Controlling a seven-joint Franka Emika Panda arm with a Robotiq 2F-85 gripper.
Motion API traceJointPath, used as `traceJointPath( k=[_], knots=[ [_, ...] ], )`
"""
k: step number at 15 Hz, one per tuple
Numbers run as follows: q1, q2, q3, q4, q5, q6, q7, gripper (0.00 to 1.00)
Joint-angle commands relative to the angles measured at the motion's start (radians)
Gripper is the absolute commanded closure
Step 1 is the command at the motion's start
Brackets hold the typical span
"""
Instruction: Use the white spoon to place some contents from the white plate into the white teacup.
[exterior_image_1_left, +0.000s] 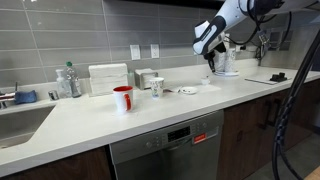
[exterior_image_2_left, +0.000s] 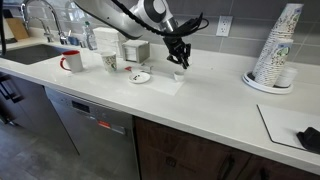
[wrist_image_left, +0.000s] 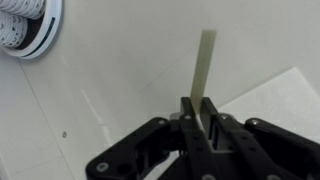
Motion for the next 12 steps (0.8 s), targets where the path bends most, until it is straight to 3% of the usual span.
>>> traceJointPath(
  k=[1,12],
  knots=[
    [0.044,0.023,-0.034,0.018,-0.101,0.001,0.048,0.97],
    [0.129,0.040,-0.054,-0.008,-0.453,-0.028,0.175,0.97]
  ],
)
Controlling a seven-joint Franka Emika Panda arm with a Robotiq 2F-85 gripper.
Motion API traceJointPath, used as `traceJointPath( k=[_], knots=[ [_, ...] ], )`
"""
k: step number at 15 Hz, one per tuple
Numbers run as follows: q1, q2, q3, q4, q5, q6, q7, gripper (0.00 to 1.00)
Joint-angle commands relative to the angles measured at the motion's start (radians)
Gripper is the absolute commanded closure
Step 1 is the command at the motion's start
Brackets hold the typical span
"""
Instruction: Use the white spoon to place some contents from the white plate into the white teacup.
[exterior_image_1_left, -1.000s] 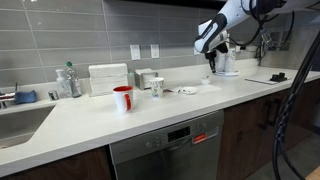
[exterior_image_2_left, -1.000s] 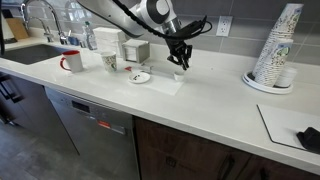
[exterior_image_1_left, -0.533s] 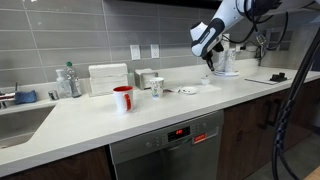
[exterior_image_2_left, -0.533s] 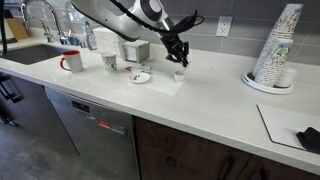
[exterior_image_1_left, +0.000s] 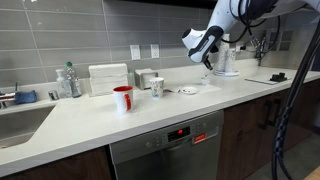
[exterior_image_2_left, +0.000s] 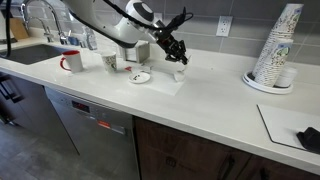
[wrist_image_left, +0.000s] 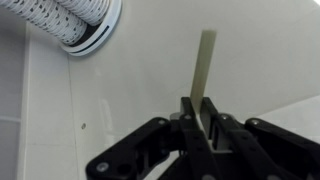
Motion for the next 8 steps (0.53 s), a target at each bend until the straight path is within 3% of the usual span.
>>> traceJointPath(
  k=[1,4,8],
  knots=[
    [0.024,0.009,-0.004,-0.009,-0.114,-0.026,0.053,0.97],
    [0.028,0.002,0.016,-0.023,-0.167,-0.040,0.069,0.97],
    [-0.013,-0.052,0.099,-0.062,-0.077,-0.076,0.002,0.97]
  ],
)
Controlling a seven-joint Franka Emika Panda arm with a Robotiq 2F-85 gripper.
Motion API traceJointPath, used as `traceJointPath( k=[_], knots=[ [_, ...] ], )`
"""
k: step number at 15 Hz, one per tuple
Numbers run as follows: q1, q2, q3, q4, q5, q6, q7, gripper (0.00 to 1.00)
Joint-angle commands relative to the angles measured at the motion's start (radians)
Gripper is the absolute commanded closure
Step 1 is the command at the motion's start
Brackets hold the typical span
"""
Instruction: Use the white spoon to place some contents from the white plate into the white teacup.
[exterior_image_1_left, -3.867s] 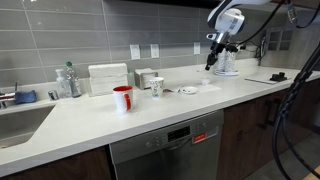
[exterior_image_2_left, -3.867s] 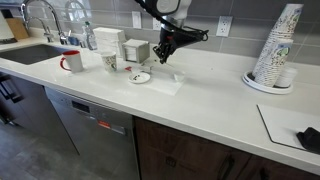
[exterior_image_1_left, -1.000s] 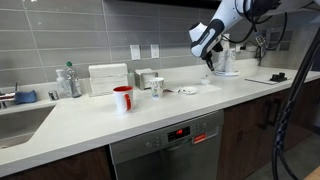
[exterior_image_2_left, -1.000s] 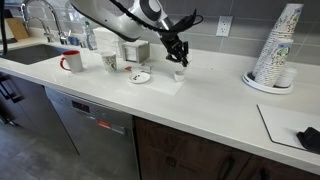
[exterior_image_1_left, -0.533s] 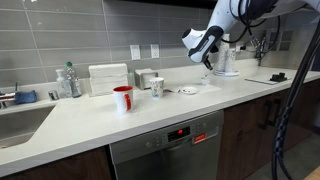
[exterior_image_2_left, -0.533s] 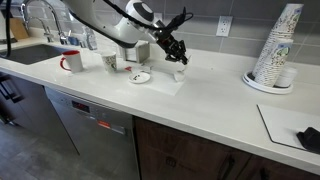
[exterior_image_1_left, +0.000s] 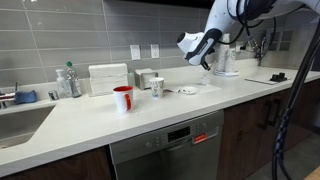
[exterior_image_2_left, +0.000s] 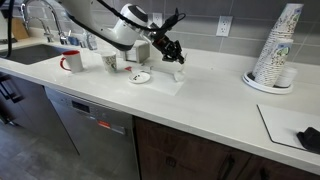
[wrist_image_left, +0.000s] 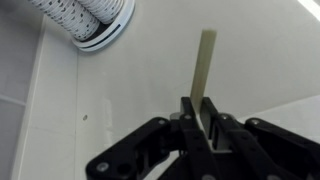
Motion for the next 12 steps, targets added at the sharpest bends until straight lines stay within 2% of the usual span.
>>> traceJointPath(
  k=[1,6,12],
  knots=[
    [-0.038,-0.074,0.079,-0.066,0.063,-0.042,-0.041,0.97],
    [-0.073,-0.152,0.128,-0.123,0.180,-0.064,-0.073,0.97],
    [-0.148,-0.230,0.211,-0.236,0.467,-0.023,-0.284,0.97]
  ],
)
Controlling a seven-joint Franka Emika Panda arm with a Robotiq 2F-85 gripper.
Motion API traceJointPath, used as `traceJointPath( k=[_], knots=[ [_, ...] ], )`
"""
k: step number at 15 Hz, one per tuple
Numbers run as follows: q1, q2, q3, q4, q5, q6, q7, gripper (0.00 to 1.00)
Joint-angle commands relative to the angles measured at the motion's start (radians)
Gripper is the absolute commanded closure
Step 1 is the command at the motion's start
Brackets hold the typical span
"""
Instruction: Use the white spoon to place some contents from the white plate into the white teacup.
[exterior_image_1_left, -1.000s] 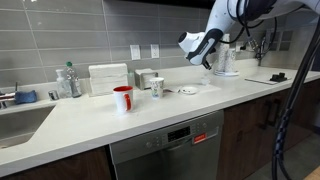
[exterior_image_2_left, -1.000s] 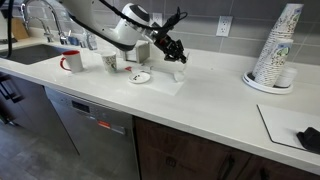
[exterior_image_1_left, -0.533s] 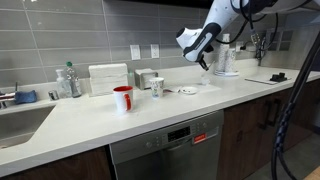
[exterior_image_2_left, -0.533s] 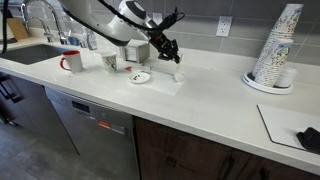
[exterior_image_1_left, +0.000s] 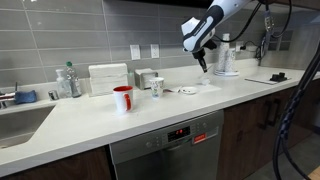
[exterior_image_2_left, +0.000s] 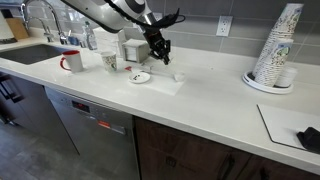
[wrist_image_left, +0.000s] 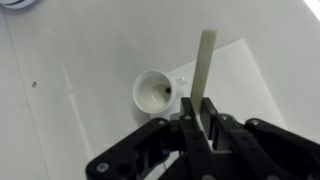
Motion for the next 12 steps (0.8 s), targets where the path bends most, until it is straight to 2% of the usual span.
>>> traceJointPath(
  k=[1,7,12],
  knots=[
    [-0.052,-0.072,0.053,-0.112,0.180,0.031,-0.144,0.97],
    [-0.119,-0.092,0.106,-0.141,0.497,-0.011,-0.389,0.97],
    [-0.134,-0.071,0.104,-0.131,0.636,-0.025,-0.498,0.97]
  ],
)
